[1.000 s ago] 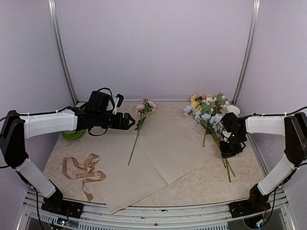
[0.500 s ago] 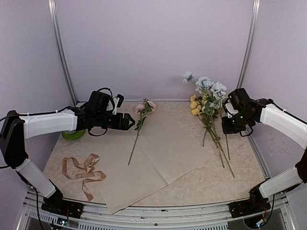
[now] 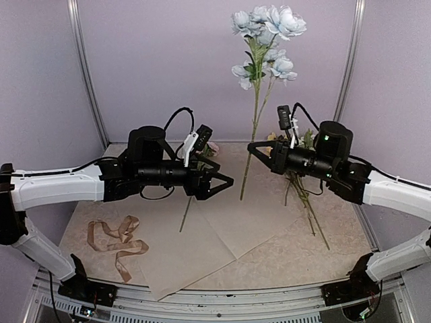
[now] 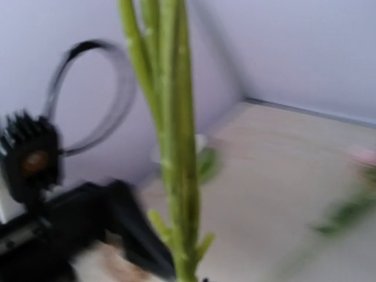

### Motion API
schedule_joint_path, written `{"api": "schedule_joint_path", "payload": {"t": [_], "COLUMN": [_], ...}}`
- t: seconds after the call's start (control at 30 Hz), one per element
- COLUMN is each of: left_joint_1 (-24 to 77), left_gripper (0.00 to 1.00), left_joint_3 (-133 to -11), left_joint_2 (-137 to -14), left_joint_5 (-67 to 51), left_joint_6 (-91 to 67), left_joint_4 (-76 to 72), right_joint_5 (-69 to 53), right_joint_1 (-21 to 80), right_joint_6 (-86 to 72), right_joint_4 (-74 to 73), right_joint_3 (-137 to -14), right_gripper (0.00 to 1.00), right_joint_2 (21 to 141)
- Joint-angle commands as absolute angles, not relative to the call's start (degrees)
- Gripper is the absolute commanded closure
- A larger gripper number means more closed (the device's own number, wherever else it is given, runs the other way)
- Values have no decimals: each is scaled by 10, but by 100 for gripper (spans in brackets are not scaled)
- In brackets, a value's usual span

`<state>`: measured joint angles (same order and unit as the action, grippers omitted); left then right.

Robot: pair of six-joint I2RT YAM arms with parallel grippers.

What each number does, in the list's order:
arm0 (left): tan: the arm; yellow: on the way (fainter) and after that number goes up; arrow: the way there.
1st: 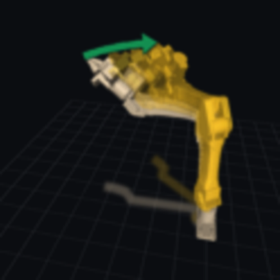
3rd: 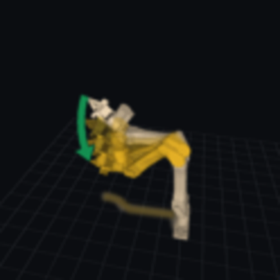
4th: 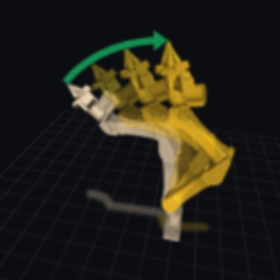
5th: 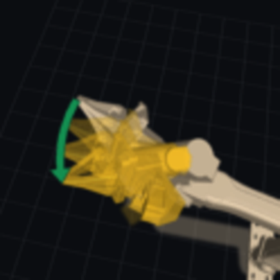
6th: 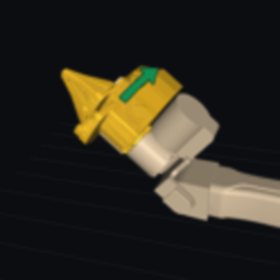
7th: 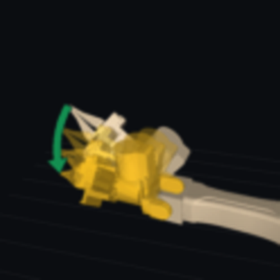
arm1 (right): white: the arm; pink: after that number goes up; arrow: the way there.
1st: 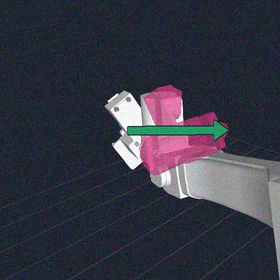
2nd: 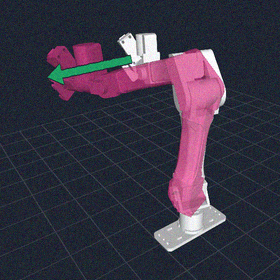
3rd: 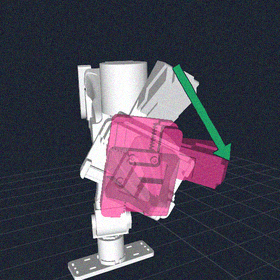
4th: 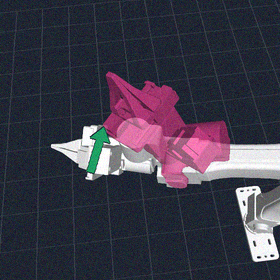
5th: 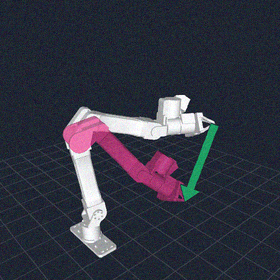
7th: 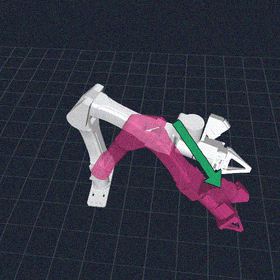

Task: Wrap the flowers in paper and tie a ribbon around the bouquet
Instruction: Pass from the right arm to the left

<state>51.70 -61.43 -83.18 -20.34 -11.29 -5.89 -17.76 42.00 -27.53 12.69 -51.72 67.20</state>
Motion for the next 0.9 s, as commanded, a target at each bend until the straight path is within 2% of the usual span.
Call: {"api": "schedule_joint_path", "payload": {"t": [0.0,0.1,0.13,0.23,0.4,0.63,0.67,0.7,0.73,0.77,0.8,0.87], "left_joint_1": [518,523,523,518,518,515,510,500,482,458,429,363], "left_gripper": [7,11,17,57,99,100,100,100,100,100,100,100], "left_joint_3": [-609,-608,-609,-597,-558,-549,-548,-548,-547,-545,-540,-523], "left_joint_2": [-831,-838,-837,-825,-797,-793,-793,-796,-799,-804,-812,-838], "left_joint_5": [-329,-314,-290,-220,-187,-185,-182,-182,-186,-199,-217,-250], "left_joint_6": [-153,-149,-150,-154,-148,-165,-175,-194,-218,-258,-300,-386], "left_joint_4": [-210,-206,-199,-196,-226,-227,-227,-225,-223,-219,-216,-201], "right_joint_5": [-233,-252,-258,-260,-262,-256,-246,-227,-189,-144,-93,-10], "right_joint_1": [485,506,510,515,515,515,516,516,515,514,512,503], "right_joint_6": [-299,-287,-286,-283,-286,-268,-258,-242,-230,-222,-217,-213], "right_joint_4": [348,345,345,344,332,292,266,234,192,146,102,32], "right_joint_3": [-554,-594,-600,-602,-599,-611,-618,-629,-640,-652,-663,-666], "right_gripper": [100,100,100,100,100,100,87,61,44,34,29,25], "right_joint_2": [751,792,800,808,809,808,808,807,806,803,799,788]}}
